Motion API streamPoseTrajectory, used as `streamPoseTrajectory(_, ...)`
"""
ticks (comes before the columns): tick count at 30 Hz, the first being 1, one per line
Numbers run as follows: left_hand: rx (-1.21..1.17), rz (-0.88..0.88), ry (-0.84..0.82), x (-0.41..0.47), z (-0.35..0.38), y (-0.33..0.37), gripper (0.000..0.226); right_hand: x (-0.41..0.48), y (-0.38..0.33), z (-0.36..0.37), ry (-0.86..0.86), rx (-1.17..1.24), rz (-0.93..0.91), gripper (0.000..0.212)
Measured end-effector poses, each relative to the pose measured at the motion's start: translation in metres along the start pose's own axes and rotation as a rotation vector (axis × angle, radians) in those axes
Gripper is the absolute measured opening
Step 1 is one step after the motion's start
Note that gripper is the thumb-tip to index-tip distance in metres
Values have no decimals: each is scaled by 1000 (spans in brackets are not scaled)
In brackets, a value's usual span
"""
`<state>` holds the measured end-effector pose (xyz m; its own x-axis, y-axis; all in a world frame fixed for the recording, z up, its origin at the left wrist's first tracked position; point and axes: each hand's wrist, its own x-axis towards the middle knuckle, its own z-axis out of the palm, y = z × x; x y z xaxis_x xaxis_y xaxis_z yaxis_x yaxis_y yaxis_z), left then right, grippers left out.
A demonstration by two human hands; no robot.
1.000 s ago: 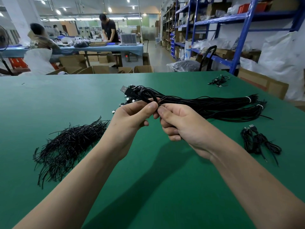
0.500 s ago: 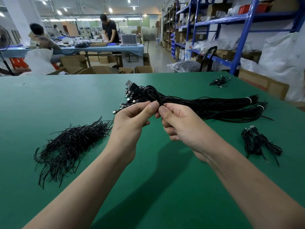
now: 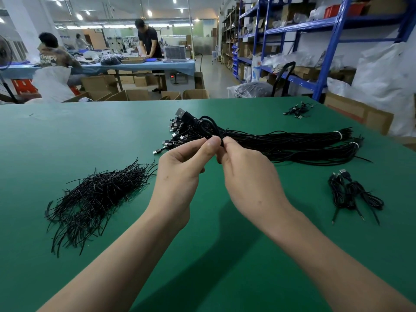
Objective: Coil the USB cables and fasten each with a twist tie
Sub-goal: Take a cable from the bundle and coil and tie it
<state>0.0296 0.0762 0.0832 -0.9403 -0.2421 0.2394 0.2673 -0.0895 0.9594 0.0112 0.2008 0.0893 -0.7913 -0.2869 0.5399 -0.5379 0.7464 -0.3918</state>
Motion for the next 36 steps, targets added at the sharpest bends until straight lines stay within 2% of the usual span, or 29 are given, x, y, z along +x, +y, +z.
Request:
streamPoseTrajectory(4,18,6,-3,1,-1,-3,40,-3,-3,5,28,-136,-59,20)
streamPoseTrajectory(9,50,35,-35,1,-3,-3,43,-3,-2,5,-19,-129,-32,24)
streamPoseTrajectory(13,64,55,-72,4,-5,0,58,2,-1,-2,-124,0,14,28)
streamPoseTrajectory(18,53,84,-106,8,-9,2,50,10,8,-18,-348,307,64,24)
streamPoseTrajectory(20,54,70,-102,9,-10,1,37,13,12,-24,-419,375,49,22)
streamPoseTrajectory(23,37,40,-104,10,-10,1,23,15,19,-30,-292,304,-1,30)
streamPoseTrajectory(26,7,43,-115,10,-11,1,28,16,18,-28,-63,278,23,33)
streamPoseTrajectory(28,-8,39,-128,11,-12,1,30,15,16,-26,26,318,40,34)
streamPoseTrajectory(32,0,9,-231,9,-9,0,31,15,16,-28,15,374,-32,33)
streamPoseTrajectory(36,-40,14,-241,7,-6,-2,35,15,18,-25,32,301,-79,39)
